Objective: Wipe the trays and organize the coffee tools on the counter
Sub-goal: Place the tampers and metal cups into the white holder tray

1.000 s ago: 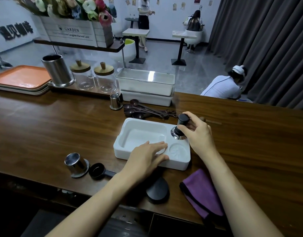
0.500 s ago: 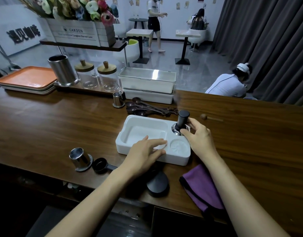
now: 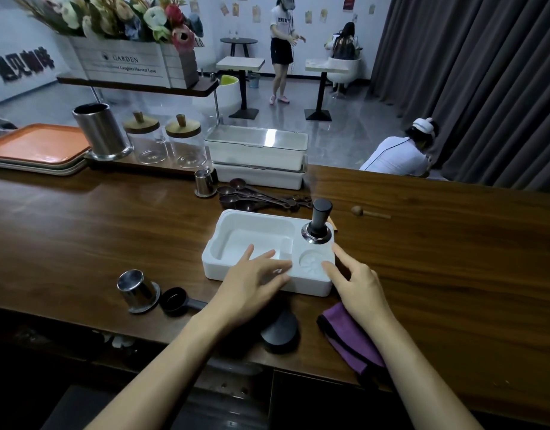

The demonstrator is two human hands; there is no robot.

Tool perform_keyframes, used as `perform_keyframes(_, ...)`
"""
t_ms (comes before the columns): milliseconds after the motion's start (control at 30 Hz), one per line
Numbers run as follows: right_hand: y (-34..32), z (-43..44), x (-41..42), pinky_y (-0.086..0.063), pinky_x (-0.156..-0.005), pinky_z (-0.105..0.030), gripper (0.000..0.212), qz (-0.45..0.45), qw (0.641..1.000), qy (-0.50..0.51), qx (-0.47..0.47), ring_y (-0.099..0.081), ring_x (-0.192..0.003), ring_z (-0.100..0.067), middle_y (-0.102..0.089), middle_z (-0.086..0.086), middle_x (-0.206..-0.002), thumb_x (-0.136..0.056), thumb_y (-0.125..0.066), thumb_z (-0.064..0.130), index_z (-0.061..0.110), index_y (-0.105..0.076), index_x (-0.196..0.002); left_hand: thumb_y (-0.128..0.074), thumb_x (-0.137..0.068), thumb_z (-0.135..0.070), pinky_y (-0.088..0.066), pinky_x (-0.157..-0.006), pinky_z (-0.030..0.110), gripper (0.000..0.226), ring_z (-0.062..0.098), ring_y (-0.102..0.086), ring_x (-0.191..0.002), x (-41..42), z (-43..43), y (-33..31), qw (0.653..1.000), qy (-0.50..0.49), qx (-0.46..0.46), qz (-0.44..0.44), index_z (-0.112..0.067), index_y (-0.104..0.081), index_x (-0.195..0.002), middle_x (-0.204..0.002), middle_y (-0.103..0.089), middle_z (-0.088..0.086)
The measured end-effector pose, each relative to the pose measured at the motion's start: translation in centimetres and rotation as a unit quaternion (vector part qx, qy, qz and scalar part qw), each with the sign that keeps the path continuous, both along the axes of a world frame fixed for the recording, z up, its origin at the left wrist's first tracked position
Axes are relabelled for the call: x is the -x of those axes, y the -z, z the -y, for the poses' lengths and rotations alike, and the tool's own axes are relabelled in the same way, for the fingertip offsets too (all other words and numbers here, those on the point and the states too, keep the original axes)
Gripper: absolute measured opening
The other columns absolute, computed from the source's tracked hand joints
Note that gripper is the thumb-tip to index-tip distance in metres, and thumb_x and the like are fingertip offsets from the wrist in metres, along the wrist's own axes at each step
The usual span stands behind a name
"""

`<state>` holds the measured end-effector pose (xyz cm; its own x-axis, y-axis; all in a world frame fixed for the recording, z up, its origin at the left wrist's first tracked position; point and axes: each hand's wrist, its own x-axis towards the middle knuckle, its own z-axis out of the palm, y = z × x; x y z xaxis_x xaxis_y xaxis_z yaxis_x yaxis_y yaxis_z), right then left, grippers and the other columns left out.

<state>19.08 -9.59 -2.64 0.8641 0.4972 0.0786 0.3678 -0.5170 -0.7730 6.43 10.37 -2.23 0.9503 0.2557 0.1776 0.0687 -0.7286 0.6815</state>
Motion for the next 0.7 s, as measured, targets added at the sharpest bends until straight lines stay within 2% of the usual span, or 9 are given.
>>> perform_keyframes(100,0.5,1.0,1.1,-0.035,-0.095,-0.02,0.06,-0.014,1.0,-0.016,0.005,-0.048,-0.136,-0.016,-0.055,0.008,-0.146,-0.098,-0.057,0.049,0.04,-0.036,-0.153,-0.062,-0.1,-0.036,-0.004,-0.127,0.029,0.029,-0.001,-0.038,-0.143,0.3,-0.3,0.0,0.999,0.01,0.034,0.015,-0.028,-0.07,-0.127,-0.131,-0.067,-0.015)
perform_keyframes(167,0.9,1.6,1.5,-0.035,-0.095,-0.019,0.066,-0.011,1.0,-0.026,0.008,-0.05,-0.131,-0.01,-0.052,0.014,-0.147,-0.094,-0.059,0.055,0.047,-0.031,-0.153,-0.063,-0.099,-0.034,-0.009,-0.127,0.029,0.031,-0.003,-0.038,-0.142,1.0,-0.3,0.0,0.999,0.01,0.042,0.029,-0.029,-0.069,-0.129,-0.135,-0.064,-0.016)
perform_keyframes(233,1.4,1.9,1.6,-0.039,-0.087,-0.02,0.066,0.002,0.999,-0.027,0.019,-0.061,-0.103,-0.005,-0.056,0.015,-0.143,-0.093,-0.059,0.058,0.052,-0.029,-0.152,-0.062,-0.099,-0.036,-0.008,-0.125,0.021,0.033,-0.002,-0.036,-0.144,2.2,0.0,0.1,0.999,0.016,0.013,0.038,-0.03,-0.068,-0.132,-0.14,-0.06,-0.016)
perform_keyframes(300,2.0,1.8,1.4,-0.041,-0.076,-0.022,0.066,0.014,0.999,-0.024,0.024,-0.053,-0.073,0.003,-0.065,0.01,-0.133,-0.092,-0.056,0.062,0.054,-0.028,-0.152,-0.058,-0.097,-0.042,-0.009,-0.124,0.019,0.038,-0.001,-0.034,-0.145,3.5,0.4,0.5,0.998,0.015,-0.024,0.058,-0.032,-0.067,-0.133,-0.144,-0.056,-0.018)
perform_keyframes(333,2.2,1.7,1.4,-0.041,-0.074,-0.023,0.067,0.02,0.999,-0.023,0.025,-0.046,-0.067,0.005,-0.068,0.006,-0.128,-0.092,-0.055,0.063,0.053,-0.028,-0.152,-0.056,-0.096,-0.045,-0.012,-0.124,0.02,0.041,-0.001,-0.036,-0.144,4.1,0.7,0.6,0.997,0.011,-0.034,0.07,-0.031,-0.067,-0.133,-0.144,-0.056,-0.018)
perform_keyframes(433,2.2,1.7,1.5,-0.039,-0.072,-0.024,0.067,0.029,0.999,-0.016,0.029,-0.042,-0.066,0.004,-0.07,-0.001,-0.121,-0.093,-0.055,0.06,0.047,-0.03,-0.154,-0.055,-0.093,-0.056,-0.024,-0.121,0.025,0.047,0.0,-0.05,-0.131,5.4,1.4,0.6,0.993,0.019,-0.075,0.085,-0.03,-0.069,-0.13,-0.134,-0.061,-0.02)
perform_keyframes(567,2.0,1.9,1.6,-0.043,-0.063,-0.022,0.066,0.033,0.999,-0.015,0.033,-0.051,-0.062,-0.003,-0.069,0.005,-0.102,-0.093,-0.054,0.06,0.048,-0.03,-0.154,-0.054,-0.083,-0.079,-0.008,-0.125,0.025,0.074,-0.002,-0.051,-0.126,6.5,2.3,0.9,0.988,0.062,-0.134,0.037,-0.03,-0.063,-0.138,-0.129,-0.063,-0.017)
perform_keyframes(633,1.9,1.8,1.8,-0.042,-0.062,-0.02,0.065,0.029,0.999,-0.013,0.032,-0.049,-0.059,-0.003,-0.062,0.01,-0.089,-0.095,-0.055,0.057,0.046,-0.031,-0.154,-0.056,-0.078,-0.081,-0.002,-0.125,0.026,0.082,0.001,-0.05,-0.127,6.7,2.3,1.2,0.984,0.07,-0.165,0.016,-0.029,-0.06,-0.142,-0.132,-0.062,-0.015)
perform_keyframes(700,1.8,1.8,1.8,-0.042,-0.063,-0.016,0.065,0.025,0.999,-0.009,0.033,-0.05,-0.062,-0.003,-0.058,0.012,-0.087,-0.095,-0.055,0.054,0.045,-0.031,-0.154,-0.057,-0.076,-0.08,0.001,-0.125,0.03,0.085,0.007,-0.052,-0.126,6.7,2.1,1.3,0.978,0.073,-0.195,-0.003,-0.029,-0.057,-0.144,-0.134,-0.062,-0.013)
